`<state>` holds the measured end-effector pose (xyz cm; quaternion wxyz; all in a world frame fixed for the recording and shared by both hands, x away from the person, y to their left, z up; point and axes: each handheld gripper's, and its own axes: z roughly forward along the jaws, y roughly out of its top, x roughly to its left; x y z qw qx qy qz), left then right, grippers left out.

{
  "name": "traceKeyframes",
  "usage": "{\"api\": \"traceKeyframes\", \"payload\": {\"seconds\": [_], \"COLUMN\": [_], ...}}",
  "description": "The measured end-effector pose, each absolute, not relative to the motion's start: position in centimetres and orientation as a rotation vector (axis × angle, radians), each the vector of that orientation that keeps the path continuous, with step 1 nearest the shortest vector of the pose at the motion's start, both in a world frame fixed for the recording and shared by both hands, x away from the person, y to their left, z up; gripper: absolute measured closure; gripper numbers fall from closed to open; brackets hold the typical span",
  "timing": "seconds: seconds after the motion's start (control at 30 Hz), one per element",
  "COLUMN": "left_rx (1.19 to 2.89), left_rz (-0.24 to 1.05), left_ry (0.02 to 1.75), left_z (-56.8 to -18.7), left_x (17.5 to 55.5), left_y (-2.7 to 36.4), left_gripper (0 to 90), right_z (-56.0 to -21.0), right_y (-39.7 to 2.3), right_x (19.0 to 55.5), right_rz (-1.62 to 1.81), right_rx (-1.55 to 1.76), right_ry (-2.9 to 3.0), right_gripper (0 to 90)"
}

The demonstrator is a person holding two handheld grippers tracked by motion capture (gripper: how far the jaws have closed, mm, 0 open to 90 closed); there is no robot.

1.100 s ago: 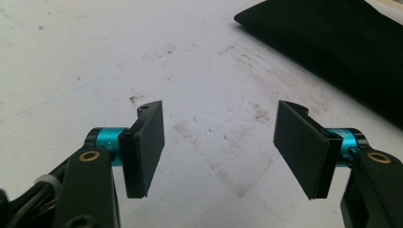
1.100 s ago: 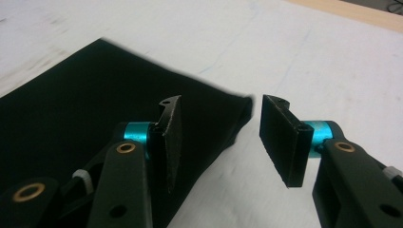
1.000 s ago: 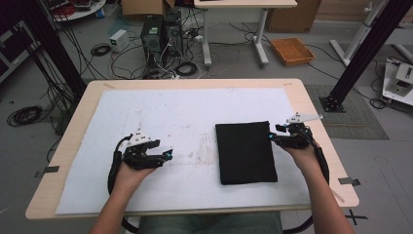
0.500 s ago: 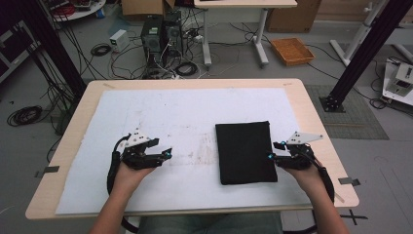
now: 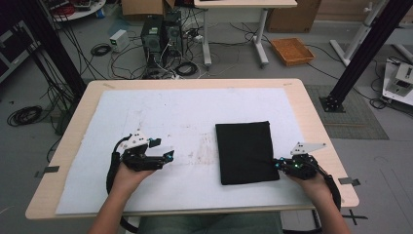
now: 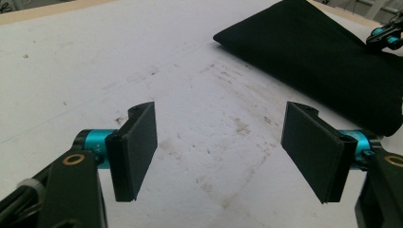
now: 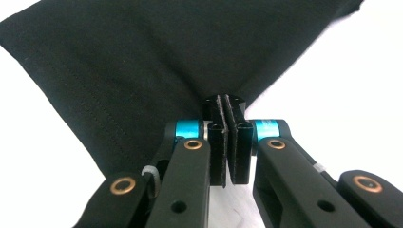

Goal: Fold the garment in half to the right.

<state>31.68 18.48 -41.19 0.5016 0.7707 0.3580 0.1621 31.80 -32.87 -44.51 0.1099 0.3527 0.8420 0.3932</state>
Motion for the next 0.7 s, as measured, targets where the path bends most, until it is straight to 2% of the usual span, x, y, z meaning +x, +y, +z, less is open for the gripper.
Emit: {"api": "traceKeyframes", "payload": {"seconds": [0.13,0.23,0.37,0.7], "left_rx": [1.855,1.839,1.848,1.799], "left_rz": [0.392,0.389,0.409,0.430], "left_ry": [0.872,0.885,0.848,0.813], "left_z": [-41.2,-40.9,-40.0,-38.4], "left_x": [31.7,31.8,31.9,32.4], "left_y": [18.7,18.9,18.6,19.5], "left_gripper": [28.0,27.8,26.5,24.5], "right_z": [-44.6,-43.8,-41.9,-36.5], "right_y": [-33.2,-33.5,-33.5,-30.9], "right_x": [31.7,31.8,32.4,35.1], "right_rz": [1.173,1.214,1.227,1.337], "right_rx": [1.051,1.071,1.042,0.987], "right_ry": [2.474,2.413,2.297,2.154], "right_gripper": [87.3,60.9,43.8,30.8]}}
